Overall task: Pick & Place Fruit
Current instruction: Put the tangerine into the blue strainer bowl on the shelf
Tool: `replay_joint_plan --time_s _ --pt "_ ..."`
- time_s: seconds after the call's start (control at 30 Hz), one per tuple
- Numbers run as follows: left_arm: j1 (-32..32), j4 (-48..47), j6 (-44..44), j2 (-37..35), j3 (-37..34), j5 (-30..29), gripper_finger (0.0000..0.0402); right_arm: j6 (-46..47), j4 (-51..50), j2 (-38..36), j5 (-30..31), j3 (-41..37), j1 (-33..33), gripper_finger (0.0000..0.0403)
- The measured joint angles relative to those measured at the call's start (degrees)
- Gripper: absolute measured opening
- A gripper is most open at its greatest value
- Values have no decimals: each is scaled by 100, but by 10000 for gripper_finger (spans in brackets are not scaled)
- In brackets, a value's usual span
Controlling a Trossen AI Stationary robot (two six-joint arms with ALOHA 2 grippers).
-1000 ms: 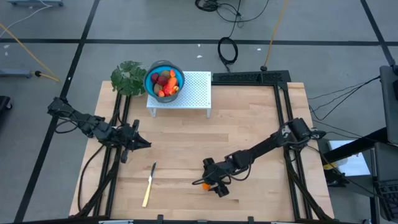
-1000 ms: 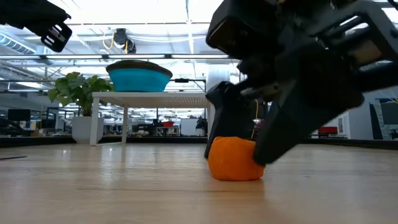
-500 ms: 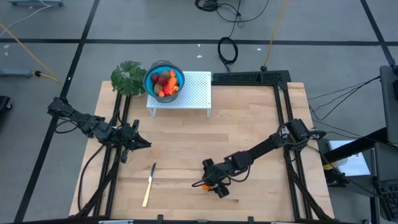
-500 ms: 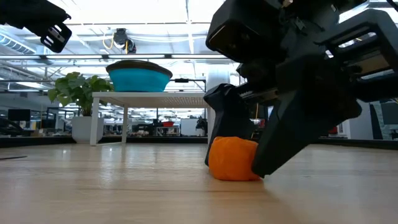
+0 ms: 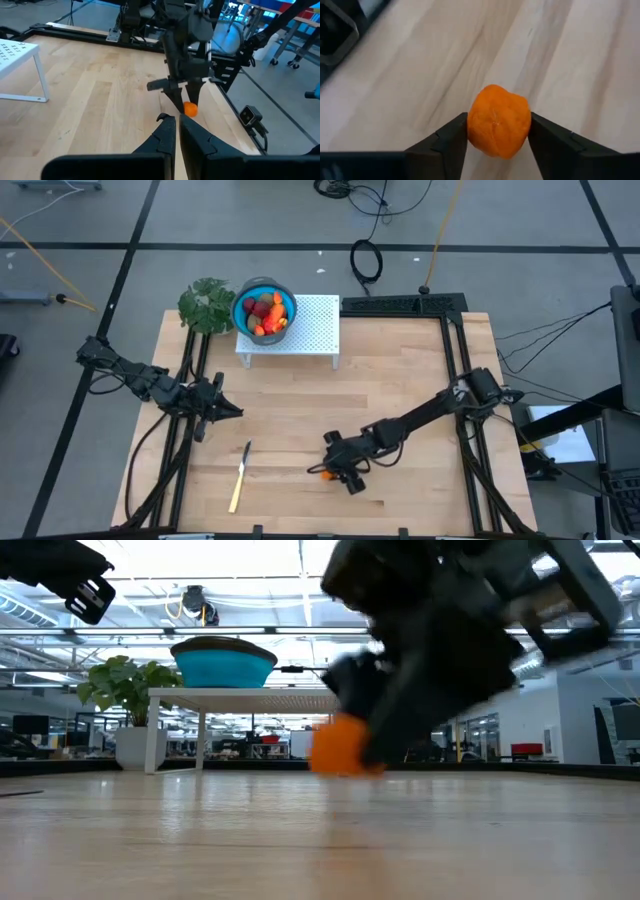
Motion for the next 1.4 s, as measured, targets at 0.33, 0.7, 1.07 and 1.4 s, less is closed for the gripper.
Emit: replay_joint_plan --time_s 0.33,0.7,1.07,1.4 --pt "2 513 -303 2 0 -7 21 -25 271 -965 153 4 -438 155" --pt "6 1079 -315 4 0 12 21 447 1410 -1792 455 -1 -868 154" --pt "6 1348 -492 51 0 -103 21 3445 2685 -2139 421 3 -1255 156" --pt "6 1875 -488 568 0 -103 21 5630 3081 -2134 -33 2 -1483 157"
